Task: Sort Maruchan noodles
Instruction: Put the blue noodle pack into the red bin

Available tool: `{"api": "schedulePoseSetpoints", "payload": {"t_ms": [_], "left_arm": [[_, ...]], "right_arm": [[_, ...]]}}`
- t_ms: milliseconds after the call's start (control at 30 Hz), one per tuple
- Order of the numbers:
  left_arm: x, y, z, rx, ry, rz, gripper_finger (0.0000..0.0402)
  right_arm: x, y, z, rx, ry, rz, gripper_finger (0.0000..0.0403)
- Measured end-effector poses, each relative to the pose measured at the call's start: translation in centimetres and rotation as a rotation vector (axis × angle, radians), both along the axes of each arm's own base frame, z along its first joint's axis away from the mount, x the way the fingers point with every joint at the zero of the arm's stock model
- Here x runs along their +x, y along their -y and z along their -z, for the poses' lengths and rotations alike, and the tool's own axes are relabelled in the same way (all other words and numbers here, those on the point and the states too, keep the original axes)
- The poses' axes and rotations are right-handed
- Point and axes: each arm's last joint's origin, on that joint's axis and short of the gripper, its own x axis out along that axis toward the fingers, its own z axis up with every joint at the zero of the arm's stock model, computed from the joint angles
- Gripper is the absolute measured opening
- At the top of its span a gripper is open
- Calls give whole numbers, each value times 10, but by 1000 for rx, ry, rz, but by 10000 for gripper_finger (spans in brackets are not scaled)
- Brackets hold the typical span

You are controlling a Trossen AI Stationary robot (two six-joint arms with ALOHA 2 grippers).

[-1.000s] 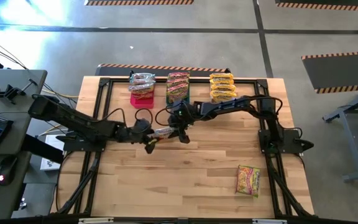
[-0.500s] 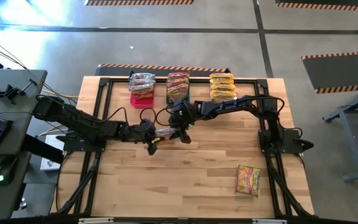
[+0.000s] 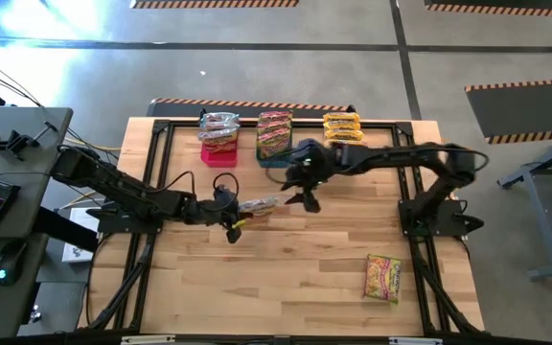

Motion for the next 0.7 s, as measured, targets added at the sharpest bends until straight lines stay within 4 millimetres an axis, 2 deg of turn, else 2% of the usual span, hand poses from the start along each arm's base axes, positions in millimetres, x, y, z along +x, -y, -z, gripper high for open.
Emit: {"api": "schedulePoseSetpoints", "payload": {"t_ms": [200,367,500,700], "left_arm": [[6,3,-12,53,124,18,42],[13,-3,-25,72,252,65,42],[17,-14,-34,87,342,67,42],[21,-25,-48,83,485,122,41]], "right_arm": [[-46,-3,45,193,282,167,202],[-66,-17,66,333,494,223,202],[-65,-27,63,374,581,213,207],[-53,-30,49,367,628,189,249]]}}
